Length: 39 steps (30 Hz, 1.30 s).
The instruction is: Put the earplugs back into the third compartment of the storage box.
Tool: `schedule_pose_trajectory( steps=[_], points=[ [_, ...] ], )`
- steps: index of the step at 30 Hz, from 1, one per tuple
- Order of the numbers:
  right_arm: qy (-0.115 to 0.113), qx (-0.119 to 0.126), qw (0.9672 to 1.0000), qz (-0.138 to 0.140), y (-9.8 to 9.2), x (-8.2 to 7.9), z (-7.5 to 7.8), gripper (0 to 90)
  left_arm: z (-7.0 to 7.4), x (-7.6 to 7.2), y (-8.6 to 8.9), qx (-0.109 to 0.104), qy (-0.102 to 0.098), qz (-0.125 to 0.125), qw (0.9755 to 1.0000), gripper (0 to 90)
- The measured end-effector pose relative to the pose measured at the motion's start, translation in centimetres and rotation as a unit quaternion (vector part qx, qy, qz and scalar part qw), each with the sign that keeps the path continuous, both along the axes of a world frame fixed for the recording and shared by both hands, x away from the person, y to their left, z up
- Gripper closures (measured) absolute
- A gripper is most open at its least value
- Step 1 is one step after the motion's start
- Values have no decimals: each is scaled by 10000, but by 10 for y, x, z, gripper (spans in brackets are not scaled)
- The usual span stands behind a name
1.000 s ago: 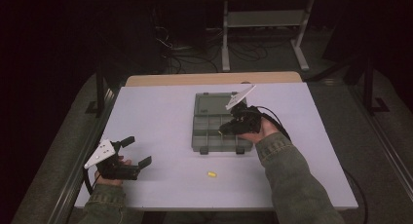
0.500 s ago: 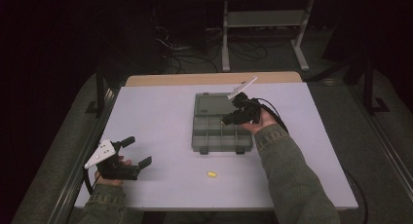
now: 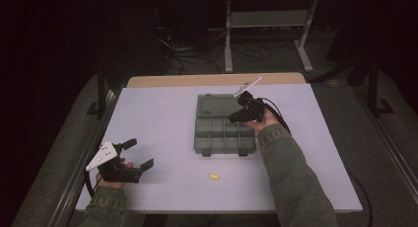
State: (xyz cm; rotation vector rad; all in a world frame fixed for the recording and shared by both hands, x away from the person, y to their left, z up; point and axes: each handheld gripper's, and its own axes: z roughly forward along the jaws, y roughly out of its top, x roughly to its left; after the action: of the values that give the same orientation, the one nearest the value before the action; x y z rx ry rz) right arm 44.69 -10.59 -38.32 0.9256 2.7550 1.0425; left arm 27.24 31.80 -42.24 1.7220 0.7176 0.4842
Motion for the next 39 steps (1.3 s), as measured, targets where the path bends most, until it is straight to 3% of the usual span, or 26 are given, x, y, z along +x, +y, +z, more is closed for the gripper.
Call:
schedule_pose_trajectory(
  steps=[10,11,12,13,14,18,22,23,25,29,39],
  points=[
    [125,-252,9996,30,4,2,-11,776,0,0,-1,20,13,-36,10000,0],
    [129,-264,9996,24,5,2,-12,734,0,0,-1,28,15,-42,10000,0],
    [120,-277,9995,-41,5,1,-12,625,0,1,-1,29,18,-50,10000,0],
    [120,-277,9995,-41,5,1,-12,625,0,0,-1,34,15,-52,10000,0],
    [118,-281,9995,-111,6,0,-11,537,0,0,-2,27,16,-58,10000,0],
    [33,-268,9994,-220,6,-2,-8,399,0,0,-2,33,19,-59,10000,0],
    [61,-47,9996,-279,1,-6,1,113,0,0,-1,36,20,-59,10000,0],
    [61,-47,9996,-279,1,-6,1,113,0,0,-1,36,20,-59,10000,0],
    [79,-69,9996,-273,-1,-10,5,18,0,1,-1,34,19,-54,10000,0],
    [64,-79,9994,-335,-5,-17,13,0,0,0,-2,46,16,-51,10000,0],
    [-250,253,9993,-103,-12,-45,39,0,0,0,-2,49,17,-43,10000,0]
  ],
)
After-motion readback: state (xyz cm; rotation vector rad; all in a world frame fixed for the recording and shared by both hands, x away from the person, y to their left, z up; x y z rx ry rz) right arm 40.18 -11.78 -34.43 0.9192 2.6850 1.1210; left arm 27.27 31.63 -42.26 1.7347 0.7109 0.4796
